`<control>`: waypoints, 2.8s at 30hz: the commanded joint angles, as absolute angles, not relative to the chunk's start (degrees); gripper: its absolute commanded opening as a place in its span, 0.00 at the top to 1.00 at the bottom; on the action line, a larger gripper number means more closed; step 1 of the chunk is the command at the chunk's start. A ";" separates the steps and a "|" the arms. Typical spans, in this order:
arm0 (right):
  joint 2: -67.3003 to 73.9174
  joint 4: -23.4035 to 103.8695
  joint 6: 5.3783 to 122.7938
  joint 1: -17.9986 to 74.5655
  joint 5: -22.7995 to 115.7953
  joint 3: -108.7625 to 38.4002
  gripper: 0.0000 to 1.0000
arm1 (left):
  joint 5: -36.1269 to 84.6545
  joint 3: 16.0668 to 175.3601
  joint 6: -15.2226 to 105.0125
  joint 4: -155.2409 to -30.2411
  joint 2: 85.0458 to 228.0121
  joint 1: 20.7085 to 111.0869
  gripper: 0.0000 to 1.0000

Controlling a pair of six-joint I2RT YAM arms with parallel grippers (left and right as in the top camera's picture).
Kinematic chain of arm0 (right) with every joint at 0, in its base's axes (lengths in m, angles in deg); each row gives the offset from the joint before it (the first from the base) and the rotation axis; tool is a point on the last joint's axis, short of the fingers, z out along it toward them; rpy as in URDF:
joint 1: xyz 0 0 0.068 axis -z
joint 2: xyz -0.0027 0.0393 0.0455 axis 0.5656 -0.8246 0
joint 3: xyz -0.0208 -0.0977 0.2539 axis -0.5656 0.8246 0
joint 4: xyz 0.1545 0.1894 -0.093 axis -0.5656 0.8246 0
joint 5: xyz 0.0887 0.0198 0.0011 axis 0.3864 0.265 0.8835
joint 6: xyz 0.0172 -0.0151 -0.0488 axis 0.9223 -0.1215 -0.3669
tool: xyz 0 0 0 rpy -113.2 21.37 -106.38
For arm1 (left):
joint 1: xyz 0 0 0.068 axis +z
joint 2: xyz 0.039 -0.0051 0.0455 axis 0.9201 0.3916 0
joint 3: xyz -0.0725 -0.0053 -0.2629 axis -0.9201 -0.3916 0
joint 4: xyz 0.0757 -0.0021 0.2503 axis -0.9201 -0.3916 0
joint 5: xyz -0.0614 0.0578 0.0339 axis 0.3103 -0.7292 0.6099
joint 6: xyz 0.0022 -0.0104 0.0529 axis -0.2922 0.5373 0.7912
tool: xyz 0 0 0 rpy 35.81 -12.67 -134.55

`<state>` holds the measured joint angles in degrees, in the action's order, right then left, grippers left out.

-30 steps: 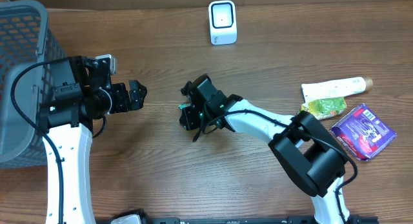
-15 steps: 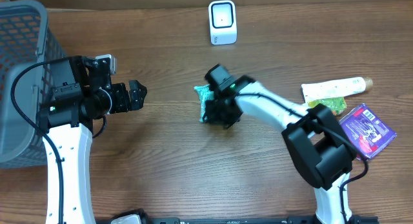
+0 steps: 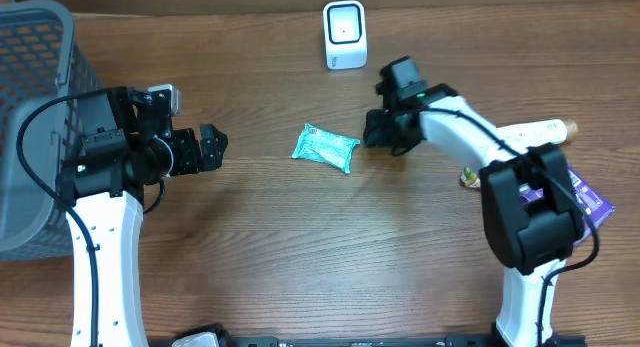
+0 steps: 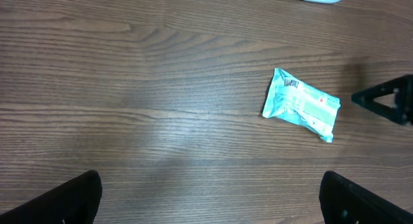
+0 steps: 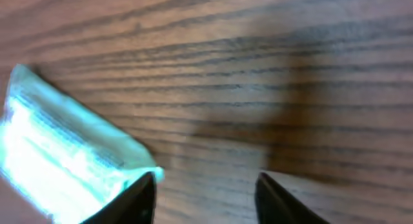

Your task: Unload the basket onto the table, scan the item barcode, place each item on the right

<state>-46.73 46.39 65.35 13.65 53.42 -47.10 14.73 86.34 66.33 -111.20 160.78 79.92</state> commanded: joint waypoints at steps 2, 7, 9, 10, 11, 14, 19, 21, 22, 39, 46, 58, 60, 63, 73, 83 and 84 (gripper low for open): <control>-46.16 48.00 63.91 16.60 78.09 -47.74 0.37 | 15.59 87.08 66.81 -111.18 160.52 79.66 0.00; -46.16 46.25 72.61 14.85 78.40 -44.68 0.28 | 15.59 87.08 66.81 -111.18 160.52 79.66 0.00; -46.16 43.09 77.05 14.02 76.30 -42.89 0.27 | 15.59 87.08 66.81 -111.18 160.52 79.66 0.01; -46.16 41.45 79.12 13.65 75.29 -41.95 0.26 | 15.59 87.08 66.81 -111.18 160.52 79.66 0.00; -46.19 39.76 81.16 13.23 74.03 -40.98 0.26 | 15.59 87.08 66.81 -111.18 160.52 79.66 0.00; -46.23 33.66 86.14 11.97 71.93 -37.55 0.26 | 15.56 87.08 66.81 -111.18 160.52 79.66 0.00; -46.27 24.73 88.48 10.07 68.54 -33.44 0.26 | 15.59 87.08 66.83 -111.18 160.52 79.66 0.00; -46.49 24.20 91.04 8.99 62.77 -32.59 0.26 | 15.59 87.08 66.83 -111.18 160.52 79.66 0.01; -46.58 24.18 91.91 8.71 61.04 -32.42 0.27 | 15.56 87.08 66.83 -111.18 160.52 79.66 0.01; -48.11 21.62 94.66 8.03 59.16 -32.20 0.96 | 15.59 87.08 66.83 -111.18 160.52 79.66 0.00; -40.77 22.93 78.58 11.62 73.41 -32.26 0.96 | 15.59 87.08 66.81 -111.18 160.52 79.66 0.01; -15.11 30.78 63.58 16.45 77.83 -32.26 0.96 | 15.59 87.08 66.81 -111.18 160.52 79.66 0.00; -11.70 30.76 63.61 17.02 77.81 -32.26 0.96 | 15.56 87.08 66.81 -111.18 160.52 79.66 0.00; -7.59 30.91 63.69 17.89 77.83 -32.26 0.96 | 15.59 87.08 66.81 -111.18 160.52 79.66 0.00; -4.53 33.53 65.40 18.13 72.28 -32.26 0.96 | 15.59 87.08 66.81 -111.18 160.52 79.66 0.00; -11.52 35.79 61.40 14.24 29.98 -39.30 0.96 | 15.56 87.08 66.83 -111.18 160.52 79.66 0.00; -13.31 36.07 59.52 13.69 26.53 -41.33 0.96 | 15.59 87.08 66.81 -111.18 160.52 79.66 0.00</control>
<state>-9.16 36.48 65.00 15.27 43.65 -34.58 14.73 86.34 66.33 -111.22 160.78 79.92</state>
